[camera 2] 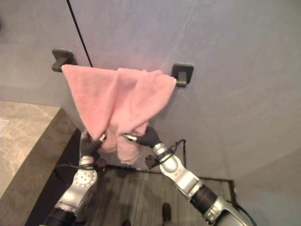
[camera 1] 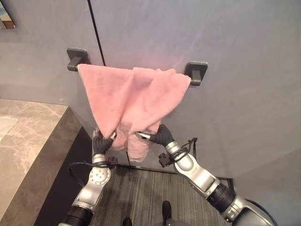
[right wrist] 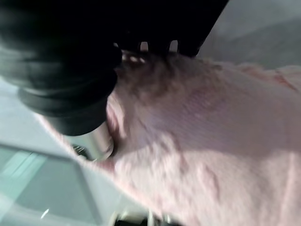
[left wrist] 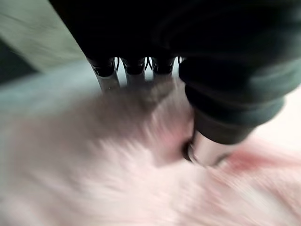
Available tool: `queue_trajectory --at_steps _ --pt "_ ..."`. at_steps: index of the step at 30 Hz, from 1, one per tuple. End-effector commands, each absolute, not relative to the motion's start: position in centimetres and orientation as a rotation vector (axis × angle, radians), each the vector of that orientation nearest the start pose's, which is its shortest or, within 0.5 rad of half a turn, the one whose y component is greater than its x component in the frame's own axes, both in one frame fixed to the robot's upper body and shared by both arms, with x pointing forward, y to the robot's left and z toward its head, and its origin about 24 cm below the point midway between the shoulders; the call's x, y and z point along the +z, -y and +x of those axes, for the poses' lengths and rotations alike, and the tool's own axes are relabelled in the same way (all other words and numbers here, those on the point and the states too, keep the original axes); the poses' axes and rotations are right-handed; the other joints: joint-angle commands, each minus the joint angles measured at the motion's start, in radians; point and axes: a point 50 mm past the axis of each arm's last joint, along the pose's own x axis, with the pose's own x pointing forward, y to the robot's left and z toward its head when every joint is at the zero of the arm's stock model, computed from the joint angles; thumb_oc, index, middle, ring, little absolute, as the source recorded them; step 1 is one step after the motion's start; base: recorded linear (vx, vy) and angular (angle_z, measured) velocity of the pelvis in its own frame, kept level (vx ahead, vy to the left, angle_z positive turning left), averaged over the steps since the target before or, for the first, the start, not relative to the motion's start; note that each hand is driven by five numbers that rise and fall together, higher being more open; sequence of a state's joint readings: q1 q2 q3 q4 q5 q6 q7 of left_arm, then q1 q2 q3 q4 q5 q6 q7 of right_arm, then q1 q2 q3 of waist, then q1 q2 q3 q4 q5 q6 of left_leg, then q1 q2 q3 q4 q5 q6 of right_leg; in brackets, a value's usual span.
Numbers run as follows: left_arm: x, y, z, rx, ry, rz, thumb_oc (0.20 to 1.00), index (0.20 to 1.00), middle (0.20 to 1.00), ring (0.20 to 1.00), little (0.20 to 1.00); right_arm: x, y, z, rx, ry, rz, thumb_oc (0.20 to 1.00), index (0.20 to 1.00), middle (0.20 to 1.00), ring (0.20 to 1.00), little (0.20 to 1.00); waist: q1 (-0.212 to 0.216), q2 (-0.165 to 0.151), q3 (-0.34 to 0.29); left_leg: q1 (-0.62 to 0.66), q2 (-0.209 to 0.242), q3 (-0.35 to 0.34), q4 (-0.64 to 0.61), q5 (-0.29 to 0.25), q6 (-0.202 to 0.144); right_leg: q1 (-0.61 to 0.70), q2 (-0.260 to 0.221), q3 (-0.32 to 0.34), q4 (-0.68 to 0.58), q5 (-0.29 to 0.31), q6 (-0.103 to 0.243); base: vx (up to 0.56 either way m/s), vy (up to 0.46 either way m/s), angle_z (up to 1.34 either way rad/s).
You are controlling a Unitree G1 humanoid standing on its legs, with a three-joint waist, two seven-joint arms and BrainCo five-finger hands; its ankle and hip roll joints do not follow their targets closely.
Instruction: Put brush and paste in cup on sink, flatten towel.
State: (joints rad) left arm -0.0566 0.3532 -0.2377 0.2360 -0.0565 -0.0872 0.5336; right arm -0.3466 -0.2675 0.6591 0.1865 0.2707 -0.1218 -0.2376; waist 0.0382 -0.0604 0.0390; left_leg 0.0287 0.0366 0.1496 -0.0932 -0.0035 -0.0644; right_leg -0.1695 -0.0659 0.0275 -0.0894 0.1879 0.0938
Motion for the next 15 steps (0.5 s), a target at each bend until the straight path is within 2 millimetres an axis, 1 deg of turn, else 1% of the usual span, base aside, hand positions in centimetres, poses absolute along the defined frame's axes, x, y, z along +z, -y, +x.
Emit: queue_trajectory --at_steps 1,2,3,4,5,7,8,9,10,12,13,14,15 --pt "0.4 -20.7 25.9 0.299 -0.105 0.480 1.000 1.000 1.000 1.000 1.000 4.9 5.9 28.4 0.318 -0.025 0.173 1.000 1.000 1.000 1.000 1.000 0.009 0.019 -0.006 -0.018 -0.014 0.007 0.006 0.032 0.005 0.124 -0.058 -0.001 0.002 -0.035 0.085 0.00 0.000 0.00" --pt "-0.1 -20.8 25.7 0.295 -0.127 0.496 1.000 1.000 1.000 1.000 1.000 3.7 6.2 28.2 0.279 -0.096 0.250 1.000 1.000 1.000 1.000 1.000 0.012 0.020 -0.010 -0.017 -0.014 0.005 0.006 0.031 0.006 0.125 -0.057 0.000 0.002 -0.035 0.085 0.00 0.001 -0.03" --pt "-0.1 -20.8 25.7 0.295 -0.127 0.496 1.000 1.000 1.000 1.000 1.000 3.6 6.2 28.2 0.279 -0.096 0.252 1.000 1.000 1.000 1.000 1.000 0.012 0.020 -0.011 -0.017 -0.014 0.006 0.006 0.031 0.006 0.125 -0.057 0.000 0.002 -0.035 0.085 0.00 -0.002 -0.05" --pt "-0.8 -20.9 25.5 0.309 -0.166 0.487 1.000 1.000 1.000 1.000 1.000 2.5 6.5 28.2 0.214 -0.161 0.326 1.000 1.000 1.000 1.000 1.000 0.015 0.021 -0.016 -0.014 -0.014 0.005 0.006 0.031 0.006 0.127 -0.056 0.001 0.002 -0.035 0.084 0.01 0.002 -0.03" --pt "-1.2 -20.9 25.4 0.304 -0.188 0.481 1.000 1.000 1.000 1.000 1.000 2.4 6.8 28.4 0.202 -0.169 0.317 1.000 1.000 1.000 1.000 1.000 0.018 0.023 -0.021 -0.012 -0.014 0.004 0.006 0.031 0.006 0.128 -0.056 -0.001 0.002 -0.034 0.084 0.00 0.000 0.00" --pt "-1.6 -21.2 25.3 0.310 -0.209 0.506 1.000 1.000 1.000 1.000 1.000 1.6 7.3 28.5 0.151 -0.202 0.373 1.000 1.000 1.000 1.000 1.000 0.021 0.023 -0.028 -0.007 -0.013 0.004 0.006 0.030 0.006 0.132 -0.055 -0.002 0.002 -0.033 0.082 0.00 0.000 0.00" --pt "-1.8 -21.4 25.2 0.320 -0.223 0.498 1.000 1.000 1.000 1.000 1.000 1.3 7.6 28.5 0.138 -0.213 0.371 1.000 1.000 1.000 1.000 1.000 0.021 0.023 -0.031 -0.005 -0.013 0.004 0.006 0.031 0.006 0.134 -0.054 -0.002 0.002 -0.032 0.082 0.00 0.000 0.00" --pt "-1.9 -21.7 25.2 0.333 -0.231 0.507 1.000 1.000 1.000 1.000 1.000 0.7 8.4 28.1 0.122 -0.223 0.347 1.000 1.000 1.000 1.000 1.000 0.018 0.023 -0.036 0.002 -0.013 0.004 0.006 0.031 0.006 0.138 -0.053 0.000 0.004 -0.031 0.081 0.00 0.000 0.00" --pt "-1.9 -21.7 25.2 0.332 -0.231 0.507 1.000 1.000 1.000 1.000 1.000 0.7 8.4 28.1 0.121 -0.224 0.347 1.000 1.000 1.000 1.000 1.000 0.018 0.023 -0.036 0.002 -0.013 0.004 0.006 0.031 0.006 0.138 -0.053 0.000 0.004 -0.031 0.081 0.00 0.000 0.00" --pt "-1.8 -22.2 25.1 0.356 -0.229 0.507 1.000 1.000 1.000 1.000 1.000 -0.5 9.6 27.4 0.079 -0.268 0.388 1.000 1.000 1.000 1.000 1.000 0.011 0.022 -0.042 0.008 -0.011 0.007 0.006 0.031 0.004 0.141 -0.052 0.001 0.005 -0.031 0.081 0.00 0.000 0.00" --pt "-1.7 -22.5 25.1 0.370 -0.222 0.509 1.000 1.000 1.000 1.000 1.000 -0.9 10.5 27.1 0.044 -0.272 0.389 1.000 1.000 1.000 1.000 1.000 0.004 0.023 -0.044 0.009 -0.011 0.008 0.006 0.032 0.003 0.141 -0.052 0.002 0.006 -0.031 0.081 0.00 0.000 0.00" --pt "-0.9 -23.4 25.0 0.419 -0.185 0.508 1.000 1.000 1.000 1.000 1.000 -2.1 12.8 26.0 -0.042 -0.291 0.371 1.000 1.000 1.000 1.000 1.000 -0.013 0.024 -0.048 0.012 -0.010 0.012 0.006 0.031 0.002 0.142 -0.051 0.003 0.007 -0.030 0.082 0.00 0.000 0.00" --pt "-0.9 -23.4 24.9 0.419 -0.186 0.508 1.000 1.000 1.000 1.000 1.000 -2.1 12.8 25.9 -0.042 -0.292 0.370 1.000 1.000 1.000 1.000 1.000 -0.013 0.024 -0.049 0.013 -0.009 0.012 0.006 0.030 0.002 0.142 -0.051 0.003 0.007 -0.031 0.082 0.00 0.000 0.00"
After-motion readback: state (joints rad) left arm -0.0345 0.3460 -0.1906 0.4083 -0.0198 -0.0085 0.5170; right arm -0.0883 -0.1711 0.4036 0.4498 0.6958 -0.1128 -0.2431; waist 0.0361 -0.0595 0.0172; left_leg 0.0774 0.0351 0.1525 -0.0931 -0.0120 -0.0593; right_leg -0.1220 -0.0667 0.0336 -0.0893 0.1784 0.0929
